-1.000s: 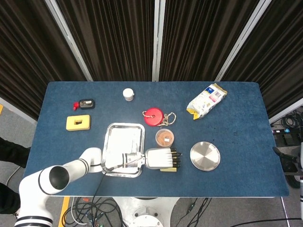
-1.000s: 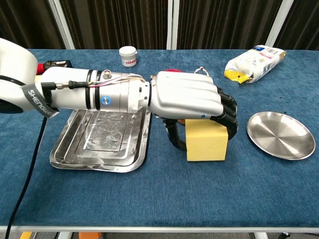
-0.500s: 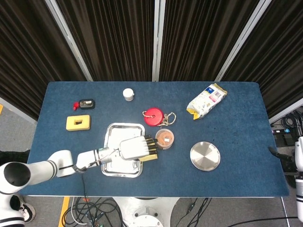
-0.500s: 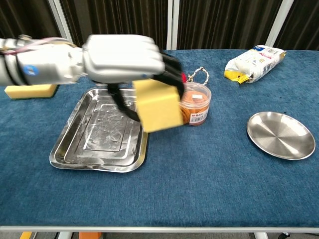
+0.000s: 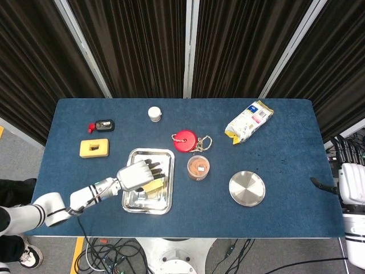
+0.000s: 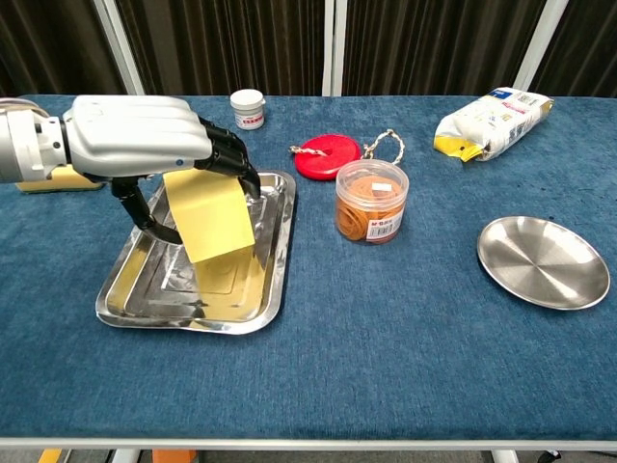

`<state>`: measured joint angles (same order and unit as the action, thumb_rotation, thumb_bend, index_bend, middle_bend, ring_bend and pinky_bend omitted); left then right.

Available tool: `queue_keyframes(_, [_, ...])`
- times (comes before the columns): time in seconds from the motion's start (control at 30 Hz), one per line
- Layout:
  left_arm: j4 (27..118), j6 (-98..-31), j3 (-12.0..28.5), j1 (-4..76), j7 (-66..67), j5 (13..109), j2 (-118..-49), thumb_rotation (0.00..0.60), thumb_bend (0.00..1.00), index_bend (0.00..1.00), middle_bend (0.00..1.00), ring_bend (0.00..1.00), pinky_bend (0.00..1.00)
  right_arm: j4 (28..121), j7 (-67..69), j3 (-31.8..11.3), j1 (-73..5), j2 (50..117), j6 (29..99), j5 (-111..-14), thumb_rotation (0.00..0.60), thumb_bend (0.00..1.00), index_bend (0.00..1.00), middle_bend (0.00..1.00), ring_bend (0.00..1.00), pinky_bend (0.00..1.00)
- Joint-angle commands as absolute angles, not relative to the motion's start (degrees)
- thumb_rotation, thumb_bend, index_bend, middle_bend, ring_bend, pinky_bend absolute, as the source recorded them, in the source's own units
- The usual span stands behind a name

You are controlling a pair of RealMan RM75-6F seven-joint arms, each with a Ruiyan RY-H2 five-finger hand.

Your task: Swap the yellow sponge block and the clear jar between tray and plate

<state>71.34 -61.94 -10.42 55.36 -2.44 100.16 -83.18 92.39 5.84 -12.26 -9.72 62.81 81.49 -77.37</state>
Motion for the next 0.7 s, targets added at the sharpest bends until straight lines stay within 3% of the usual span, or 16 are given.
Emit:
queue_keyframes(0.03, [70.52,-62.03,-9.99,54.71,-2.71,100.34,-83.71,0.600,0.08,0.16,0.18,0.13,0.32,92.29,5.42,-12.00,-10.03,62.99,80.88,-77.31,0.600,0.00,0.00,0.00,0.00,0.00])
queue_keyframes(0.27, [73.45,-62.37,-9.32,52.58,1.13,99.56,-80.87,0.600,0.06,0.13,0.13,0.07,0.32,92.66,3.84,-11.33,-11.43,63.42,79.15,-78.42,0.600,0.00,0.00,0.00,0.00,0.00])
queue_keyframes(0.43, [79.77,-64.41,-7.51,47.44,7.78,92.78,-74.15,0.600,0.06,0.13,0.13,0.07,0.32,94.34,0.17,-10.63,-14.25,64.03,76.27,-80.79,0.600,0.00,0.00,0.00,0.00,0.00])
queue_keyframes(0.7, [85.99,-72.39,-5.53,34.98,12.68,79.44,-66.01,0.600,0.06,0.13,0.13,0.07,0.30,99.10,-12.72,-10.50,-24.43,67.08,63.82,-82.18,0.600,0.00,0.00,0.00,0.00,0.00])
